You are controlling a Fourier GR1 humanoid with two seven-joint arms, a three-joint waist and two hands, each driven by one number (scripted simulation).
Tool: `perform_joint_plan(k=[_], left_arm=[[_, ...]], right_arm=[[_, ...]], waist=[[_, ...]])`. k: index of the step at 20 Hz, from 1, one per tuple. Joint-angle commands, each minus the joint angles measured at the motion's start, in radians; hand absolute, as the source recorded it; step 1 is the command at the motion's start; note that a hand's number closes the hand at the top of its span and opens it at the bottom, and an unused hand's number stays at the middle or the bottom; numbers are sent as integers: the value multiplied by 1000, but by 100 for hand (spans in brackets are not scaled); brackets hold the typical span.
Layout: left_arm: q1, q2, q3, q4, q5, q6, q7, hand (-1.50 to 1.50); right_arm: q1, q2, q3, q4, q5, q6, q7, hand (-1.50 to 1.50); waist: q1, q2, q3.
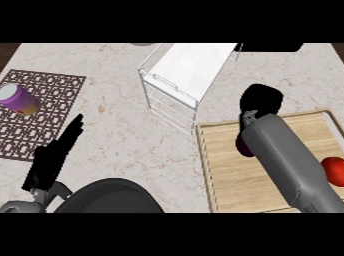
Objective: Pick the eggplant from the tray and place it in the tiered shelf
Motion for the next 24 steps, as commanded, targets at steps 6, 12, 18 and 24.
perform_joint_plan(k=[6, 12, 18, 24], left_arm=[[4, -31, -15, 3, 13, -12, 20, 0], [19, -43, -5, 0, 20, -7, 31, 0], [21, -54, -16, -7, 10, -13, 5, 0], [-56, -46, -13, 41, 7, -42, 21, 0]], right_arm=[[-34, -109, 62, -180, -186, 60, -751, 150], [-64, -368, -88, -260, -366, 74, -1250, 150], [-201, -492, -348, -107, -558, 119, -1475, 150], [-379, -495, -439, 144, -604, 153, -1537, 150]], waist=[[15, 35, 10], [-23, 33, 5], [17, 37, 1], [33, 41, 0]])
